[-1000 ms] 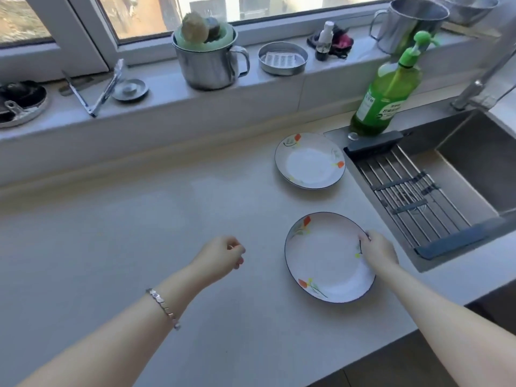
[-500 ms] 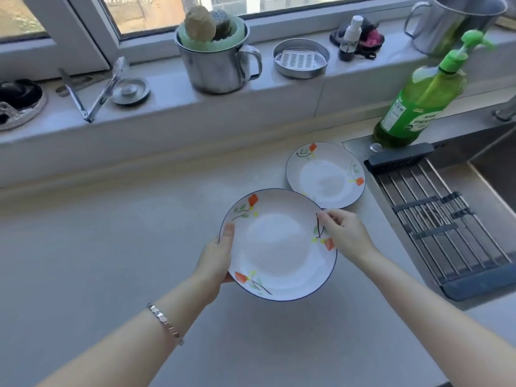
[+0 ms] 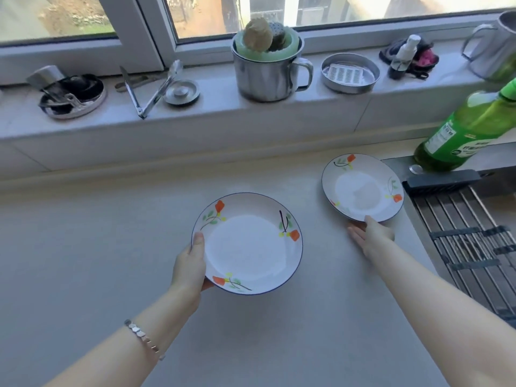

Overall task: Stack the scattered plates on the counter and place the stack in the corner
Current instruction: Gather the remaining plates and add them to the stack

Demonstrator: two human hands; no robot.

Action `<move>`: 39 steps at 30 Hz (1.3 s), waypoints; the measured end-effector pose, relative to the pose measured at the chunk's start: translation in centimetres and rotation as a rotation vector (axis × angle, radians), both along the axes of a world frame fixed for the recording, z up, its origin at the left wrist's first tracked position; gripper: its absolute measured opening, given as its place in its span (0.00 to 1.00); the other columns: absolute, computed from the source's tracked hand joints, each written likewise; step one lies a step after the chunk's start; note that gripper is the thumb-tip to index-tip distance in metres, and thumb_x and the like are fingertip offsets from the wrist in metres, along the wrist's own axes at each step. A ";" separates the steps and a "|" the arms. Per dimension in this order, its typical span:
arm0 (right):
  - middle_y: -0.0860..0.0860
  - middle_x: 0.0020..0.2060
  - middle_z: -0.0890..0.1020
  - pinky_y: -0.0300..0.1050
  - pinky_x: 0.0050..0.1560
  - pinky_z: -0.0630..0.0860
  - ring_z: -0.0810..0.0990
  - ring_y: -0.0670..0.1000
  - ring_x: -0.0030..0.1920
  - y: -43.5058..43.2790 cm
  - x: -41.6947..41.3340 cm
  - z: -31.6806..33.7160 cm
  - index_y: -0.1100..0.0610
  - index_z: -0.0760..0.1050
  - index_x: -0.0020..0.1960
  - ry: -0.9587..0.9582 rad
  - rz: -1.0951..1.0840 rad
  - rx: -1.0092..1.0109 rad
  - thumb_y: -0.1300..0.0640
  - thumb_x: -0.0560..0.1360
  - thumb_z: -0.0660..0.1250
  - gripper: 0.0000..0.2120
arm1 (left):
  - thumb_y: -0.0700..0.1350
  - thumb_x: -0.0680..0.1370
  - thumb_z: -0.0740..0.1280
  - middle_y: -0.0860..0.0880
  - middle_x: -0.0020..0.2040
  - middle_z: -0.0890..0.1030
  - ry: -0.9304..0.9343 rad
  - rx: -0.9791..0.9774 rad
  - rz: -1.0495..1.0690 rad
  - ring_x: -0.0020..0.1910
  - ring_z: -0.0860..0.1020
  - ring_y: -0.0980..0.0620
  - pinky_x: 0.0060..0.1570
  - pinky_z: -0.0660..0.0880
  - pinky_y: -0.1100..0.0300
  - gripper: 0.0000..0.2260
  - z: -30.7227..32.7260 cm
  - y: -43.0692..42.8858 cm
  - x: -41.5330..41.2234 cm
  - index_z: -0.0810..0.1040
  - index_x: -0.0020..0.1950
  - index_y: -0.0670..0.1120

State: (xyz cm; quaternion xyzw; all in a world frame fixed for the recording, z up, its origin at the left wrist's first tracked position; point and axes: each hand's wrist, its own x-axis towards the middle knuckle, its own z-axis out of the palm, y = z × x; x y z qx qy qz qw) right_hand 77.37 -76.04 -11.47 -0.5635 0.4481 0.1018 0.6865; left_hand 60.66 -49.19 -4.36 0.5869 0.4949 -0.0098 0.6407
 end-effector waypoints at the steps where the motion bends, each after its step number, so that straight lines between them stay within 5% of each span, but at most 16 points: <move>1: 0.61 0.63 0.75 0.43 0.38 0.81 0.78 0.53 0.35 -0.3 0.1 0.1 0.63 0.62 0.70 -0.026 0.019 0.013 0.67 0.76 0.58 0.22 | 0.55 0.81 0.53 0.50 0.43 0.79 -0.004 -0.006 0.015 0.38 0.78 0.51 0.28 0.75 0.62 0.16 0.1 0.4 -0.5 0.74 0.54 0.47; 5: 0.64 0.60 0.75 0.41 0.21 0.77 0.79 0.58 0.37 -0.9 -0.8 0.7 0.64 0.63 0.69 -0.037 0.037 0.090 0.72 0.75 0.57 0.22 | 0.54 0.81 0.53 0.52 0.42 0.79 -0.034 -0.020 0.071 0.39 0.78 0.50 0.32 0.76 0.59 0.15 0.9 1.8 -2.9 0.74 0.55 0.47; 10: 0.62 0.43 0.79 0.42 0.23 0.79 0.82 0.56 0.23 1.5 -5.6 3.2 0.65 0.68 0.55 -0.072 0.107 0.326 0.71 0.76 0.55 0.09 | 0.54 0.81 0.53 0.49 0.45 0.79 -0.059 -0.046 0.139 0.42 0.78 0.47 0.34 0.74 0.57 0.14 1.8 4.0 -7.0 0.73 0.56 0.47; 14: 0.56 0.24 0.82 0.38 0.26 0.80 0.83 0.52 0.24 4.4 -9.4 5.4 0.64 0.70 0.45 -0.088 0.275 0.422 0.70 0.76 0.52 0.09 | 0.54 0.81 0.54 0.44 0.53 0.78 -0.058 -0.008 0.194 0.49 0.76 0.42 0.34 0.74 0.56 0.15 2.8 6.6 -10.4 0.73 0.58 0.47; 17: 0.58 0.26 0.83 0.37 0.26 0.79 0.84 0.53 0.28 7.7 -10.9 7.3 0.66 0.70 0.50 -0.100 0.425 0.482 0.70 0.75 0.52 0.09 | 0.54 0.81 0.54 0.45 0.50 0.79 -0.083 0.033 0.229 0.45 0.78 0.43 0.35 0.74 0.57 0.15 4.4 9.0 -13.1 0.73 0.57 0.46; 23: 0.57 0.29 0.85 0.35 0.26 0.77 0.85 0.54 0.30 18.4 -14.7 10.6 0.65 0.64 0.68 -0.148 0.731 0.489 0.71 0.72 0.54 0.24 | 0.51 0.81 0.56 0.50 0.42 0.78 -0.151 0.168 0.441 0.43 0.77 0.45 0.36 0.74 0.58 0.11 9.1 15.3 -20.1 0.73 0.53 0.46; 28: 0.58 0.31 0.84 0.36 0.24 0.77 0.85 0.55 0.29 29.6 -21.6 12.2 0.60 0.65 0.65 -0.185 0.961 0.465 0.72 0.72 0.53 0.23 | 0.49 0.80 0.57 0.51 0.38 0.75 -0.180 0.244 0.657 0.37 0.75 0.49 0.35 0.73 0.58 0.09 11.1 22.5 -28.9 0.72 0.51 0.45; 31: 0.61 0.38 0.82 0.35 0.24 0.76 0.85 0.55 0.29 36.0 -26.5 11.9 0.63 0.63 0.69 -0.157 1.068 0.455 0.71 0.72 0.53 0.25 | 0.50 0.80 0.58 0.48 0.42 0.76 -0.184 0.253 0.769 0.44 0.75 0.45 0.33 0.73 0.57 0.08 11.1 27.1 -35.3 0.71 0.53 0.47; 34: 0.60 0.32 0.83 0.34 0.23 0.76 0.84 0.53 0.28 42.3 -31.8 11.3 0.63 0.62 0.70 -0.106 1.102 0.459 0.70 0.73 0.53 0.25 | 0.51 0.80 0.58 0.43 0.49 0.76 -0.148 0.276 0.842 0.48 0.75 0.42 0.33 0.73 0.57 0.09 10.6 31.9 -42.1 0.71 0.54 0.47; 39: 0.62 0.33 0.83 0.32 0.21 0.74 0.82 0.48 0.23 50.6 -39.8 11.0 0.67 0.60 0.71 -0.023 1.120 0.492 0.68 0.74 0.53 0.25 | 0.50 0.79 0.59 0.45 0.47 0.76 -0.071 0.287 0.885 0.49 0.75 0.44 0.45 0.76 0.52 0.13 10.4 38.8 -51.7 0.74 0.58 0.44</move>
